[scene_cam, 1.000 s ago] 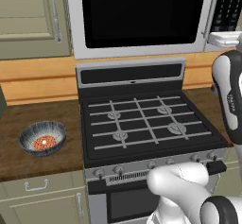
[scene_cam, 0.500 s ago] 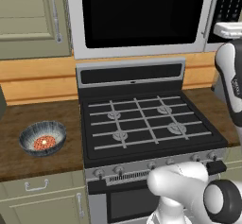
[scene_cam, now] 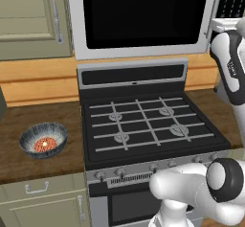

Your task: Open the microwave, place the bowl with waffle inside the microwave, then close the microwave door and turn it on.

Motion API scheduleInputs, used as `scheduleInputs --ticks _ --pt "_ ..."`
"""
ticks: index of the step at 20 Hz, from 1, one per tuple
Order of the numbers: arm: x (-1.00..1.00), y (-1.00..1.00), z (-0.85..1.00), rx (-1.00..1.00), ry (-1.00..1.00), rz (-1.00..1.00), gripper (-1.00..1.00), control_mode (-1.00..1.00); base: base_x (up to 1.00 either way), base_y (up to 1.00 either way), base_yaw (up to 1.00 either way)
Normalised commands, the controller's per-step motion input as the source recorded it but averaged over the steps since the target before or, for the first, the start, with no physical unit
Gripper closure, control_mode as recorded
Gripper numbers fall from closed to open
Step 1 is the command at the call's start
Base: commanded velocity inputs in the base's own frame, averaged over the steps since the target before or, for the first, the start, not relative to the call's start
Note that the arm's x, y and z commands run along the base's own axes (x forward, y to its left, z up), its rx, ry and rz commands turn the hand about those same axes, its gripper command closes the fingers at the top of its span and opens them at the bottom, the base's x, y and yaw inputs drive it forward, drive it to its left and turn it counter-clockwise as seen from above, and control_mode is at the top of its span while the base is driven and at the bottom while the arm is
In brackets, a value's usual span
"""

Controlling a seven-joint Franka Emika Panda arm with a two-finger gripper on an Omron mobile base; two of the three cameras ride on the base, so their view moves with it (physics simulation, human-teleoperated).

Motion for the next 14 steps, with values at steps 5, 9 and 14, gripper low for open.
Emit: scheduleInputs --ticks 5,9,14 --pt "0.43 0.00 0.00 0.00 0.00 0.07 -1.00 -1.00 0.00 0.00 0.00" --pt "0.41 -0.02 0.00 0.01 0.00 0.16 -1.00 -1.00 0.00 0.00 0.00" --pt "0.38 -0.07 0.00 0.01 0.00 0.12 -1.00 -1.00 0.00 0.00 0.00"
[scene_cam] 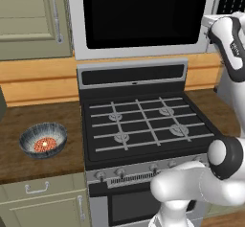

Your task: Open the microwave, place the bowl with waffle inside the microwave, then close the microwave door and turn it on.

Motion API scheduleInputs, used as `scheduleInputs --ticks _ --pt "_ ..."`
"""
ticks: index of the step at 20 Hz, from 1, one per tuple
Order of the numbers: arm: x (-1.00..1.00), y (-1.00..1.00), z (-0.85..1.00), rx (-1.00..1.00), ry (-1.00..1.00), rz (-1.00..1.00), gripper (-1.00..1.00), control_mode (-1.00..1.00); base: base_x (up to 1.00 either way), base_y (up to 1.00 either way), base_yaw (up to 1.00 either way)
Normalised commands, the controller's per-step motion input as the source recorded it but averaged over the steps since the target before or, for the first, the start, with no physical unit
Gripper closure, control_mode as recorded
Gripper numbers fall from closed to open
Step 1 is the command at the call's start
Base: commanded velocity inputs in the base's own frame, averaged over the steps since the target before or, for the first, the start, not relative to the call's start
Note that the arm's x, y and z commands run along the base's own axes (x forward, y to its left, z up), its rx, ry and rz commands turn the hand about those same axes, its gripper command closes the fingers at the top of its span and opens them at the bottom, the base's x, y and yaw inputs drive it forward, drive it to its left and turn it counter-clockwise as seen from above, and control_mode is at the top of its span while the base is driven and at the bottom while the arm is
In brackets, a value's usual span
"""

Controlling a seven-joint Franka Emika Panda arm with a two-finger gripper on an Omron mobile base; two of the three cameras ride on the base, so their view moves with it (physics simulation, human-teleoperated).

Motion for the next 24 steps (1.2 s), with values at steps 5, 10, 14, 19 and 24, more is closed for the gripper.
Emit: scheduleInputs --ticks 5,10,14,19,24 --pt "0.24 -0.13 -0.06 0.00 0.00 0.02 -1.00 -1.00 0.00 0.00 0.00" --pt "0.16 -0.10 -0.10 0.00 0.00 0.00 -1.00 -1.00 0.00 0.00 0.00" --pt "0.08 0.00 -0.16 0.00 0.00 0.00 -1.00 -1.00 0.00 0.00 0.00" --pt "0.19 0.06 -0.14 0.00 0.04 0.00 -1.00 -1.00 0.00 0.00 0.00" --pt "0.20 0.00 -0.05 0.00 0.01 0.00 -1.00 -1.00 0.00 0.00 0.00"
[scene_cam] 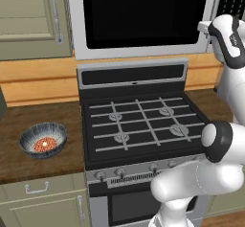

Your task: Open the microwave, place the bowl with waffle inside the microwave, then close the microwave door and turn it on.

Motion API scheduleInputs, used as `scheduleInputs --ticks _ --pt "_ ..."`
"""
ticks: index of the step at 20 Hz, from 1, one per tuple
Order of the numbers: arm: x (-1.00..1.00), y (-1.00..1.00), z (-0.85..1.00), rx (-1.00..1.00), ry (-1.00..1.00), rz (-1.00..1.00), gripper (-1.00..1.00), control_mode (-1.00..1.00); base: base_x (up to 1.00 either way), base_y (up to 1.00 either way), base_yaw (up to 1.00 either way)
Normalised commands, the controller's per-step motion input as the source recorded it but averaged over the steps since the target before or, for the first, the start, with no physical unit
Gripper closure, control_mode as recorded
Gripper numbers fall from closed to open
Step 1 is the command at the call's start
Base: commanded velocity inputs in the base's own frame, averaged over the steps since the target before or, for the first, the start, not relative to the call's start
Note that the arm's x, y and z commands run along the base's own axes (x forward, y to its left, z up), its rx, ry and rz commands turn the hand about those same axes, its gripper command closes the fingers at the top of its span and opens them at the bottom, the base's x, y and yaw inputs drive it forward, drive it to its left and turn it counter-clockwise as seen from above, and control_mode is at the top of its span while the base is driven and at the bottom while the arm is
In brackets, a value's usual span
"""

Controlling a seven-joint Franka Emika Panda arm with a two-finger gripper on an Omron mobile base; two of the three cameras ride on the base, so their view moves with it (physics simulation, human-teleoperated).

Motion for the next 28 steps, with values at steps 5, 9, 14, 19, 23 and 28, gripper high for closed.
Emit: scheduleInputs --ticks 5,9,14,19,23,28 --pt "0.02 0.00 0.00 0.00 0.00 0.00 -1.00 -1.00 0.00 0.00 0.00" --pt "0.00 0.00 0.00 0.00 0.00 0.00 -1.00 -1.00 0.00 0.00 0.00" --pt "0.00 0.00 0.00 0.00 0.00 0.00 1.00 -1.00 0.00 0.00 0.00" --pt "0.00 0.00 0.00 0.00 0.00 0.00 1.00 -1.00 0.00 0.00 0.00" --pt "0.00 0.00 0.00 0.00 0.00 0.00 1.00 -1.00 0.00 0.00 0.00" --pt "-0.53 0.01 0.00 0.00 -0.03 0.00 1.00 -1.00 0.00 0.00 0.00"
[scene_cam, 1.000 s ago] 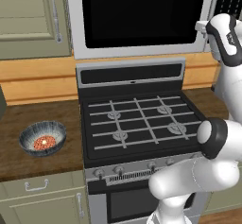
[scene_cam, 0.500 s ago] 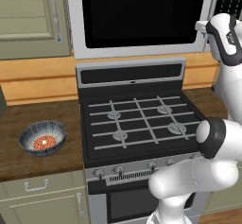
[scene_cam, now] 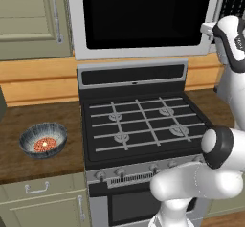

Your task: Open the microwave, place the bowl with waffle inside the microwave, then close the microwave door and turn it on.

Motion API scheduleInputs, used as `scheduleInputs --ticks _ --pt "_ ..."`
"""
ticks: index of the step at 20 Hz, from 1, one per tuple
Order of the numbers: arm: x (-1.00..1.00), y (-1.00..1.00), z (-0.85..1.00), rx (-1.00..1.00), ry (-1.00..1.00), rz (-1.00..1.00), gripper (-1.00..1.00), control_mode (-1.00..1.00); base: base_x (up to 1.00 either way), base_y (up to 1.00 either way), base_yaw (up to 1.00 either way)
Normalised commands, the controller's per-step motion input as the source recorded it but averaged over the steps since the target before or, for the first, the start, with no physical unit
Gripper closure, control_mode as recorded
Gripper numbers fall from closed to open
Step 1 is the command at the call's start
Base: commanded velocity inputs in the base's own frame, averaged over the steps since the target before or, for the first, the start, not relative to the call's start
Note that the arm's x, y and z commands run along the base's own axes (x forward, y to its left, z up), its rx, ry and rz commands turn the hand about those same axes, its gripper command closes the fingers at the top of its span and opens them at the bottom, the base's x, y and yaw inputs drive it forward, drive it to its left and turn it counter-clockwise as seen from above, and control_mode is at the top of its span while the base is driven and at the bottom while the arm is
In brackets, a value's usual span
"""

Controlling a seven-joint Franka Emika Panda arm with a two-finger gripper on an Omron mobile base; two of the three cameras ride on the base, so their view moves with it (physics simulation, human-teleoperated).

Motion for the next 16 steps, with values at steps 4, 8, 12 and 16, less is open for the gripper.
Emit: scheduleInputs --ticks 4,8,12,16 --pt "-0.88 0.00 0.00 0.00 0.02 0.00 1.00 -1.00 0.00 0.00 0.00" --pt "-0.71 0.16 0.00 0.00 0.08 0.00 1.00 -1.00 0.00 0.00 0.00" --pt "-0.58 0.31 0.00 -0.04 0.13 0.00 1.00 -1.00 0.00 0.00 0.00" --pt "-0.53 0.36 0.00 -0.06 0.16 0.00 1.00 -1.00 0.00 0.00 0.00"
